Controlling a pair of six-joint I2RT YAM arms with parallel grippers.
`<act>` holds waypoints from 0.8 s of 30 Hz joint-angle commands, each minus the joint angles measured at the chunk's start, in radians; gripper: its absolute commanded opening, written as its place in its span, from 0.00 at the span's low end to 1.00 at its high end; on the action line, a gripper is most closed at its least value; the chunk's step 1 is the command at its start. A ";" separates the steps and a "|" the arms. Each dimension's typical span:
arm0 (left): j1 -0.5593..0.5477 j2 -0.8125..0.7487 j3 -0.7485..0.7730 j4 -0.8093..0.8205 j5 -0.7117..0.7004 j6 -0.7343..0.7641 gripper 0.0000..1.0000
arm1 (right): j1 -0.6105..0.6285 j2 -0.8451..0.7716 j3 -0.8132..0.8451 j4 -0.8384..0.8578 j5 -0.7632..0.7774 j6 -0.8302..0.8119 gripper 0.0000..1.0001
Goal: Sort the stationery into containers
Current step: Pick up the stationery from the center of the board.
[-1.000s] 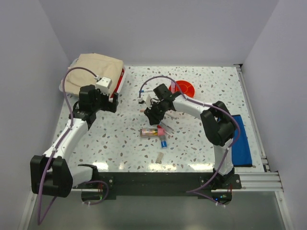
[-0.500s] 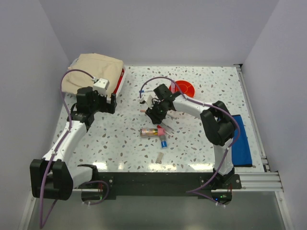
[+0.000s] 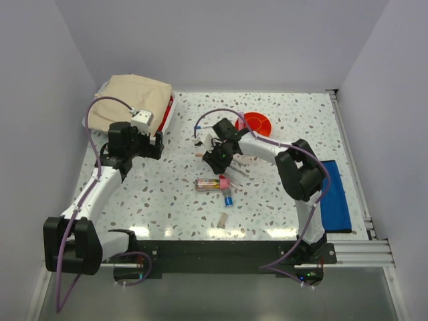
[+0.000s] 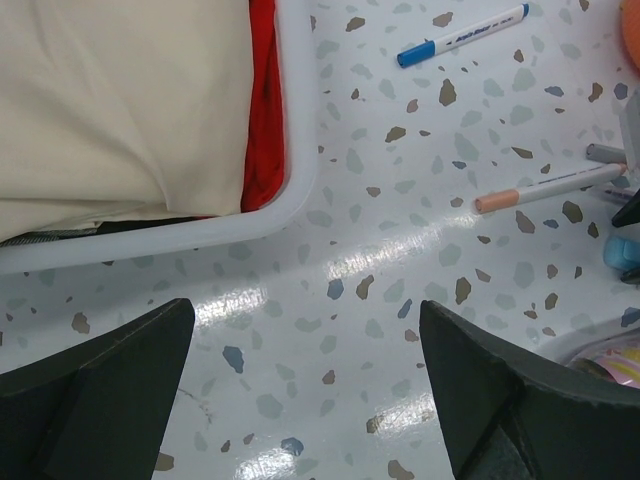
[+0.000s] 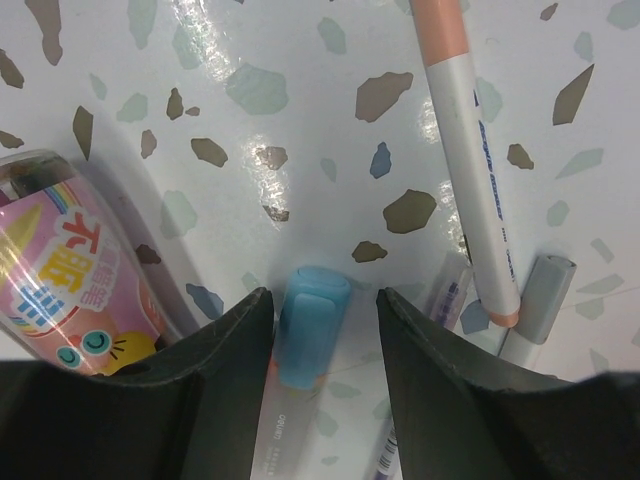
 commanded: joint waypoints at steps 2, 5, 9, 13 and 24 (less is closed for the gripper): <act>0.009 0.007 0.037 0.026 0.021 -0.005 1.00 | -0.003 0.045 0.012 -0.079 0.065 0.027 0.52; 0.009 0.011 0.038 0.027 0.023 0.000 1.00 | -0.001 0.023 -0.023 -0.057 0.087 0.036 0.52; 0.009 0.022 0.035 0.036 0.024 -0.005 1.00 | -0.001 -0.004 -0.054 -0.034 0.124 0.049 0.51; 0.009 0.028 0.040 0.039 0.027 -0.006 1.00 | 0.000 -0.010 -0.080 -0.013 0.153 0.062 0.50; 0.009 0.056 0.050 0.058 0.024 0.004 1.00 | 0.003 -0.041 -0.030 -0.048 0.147 0.047 0.11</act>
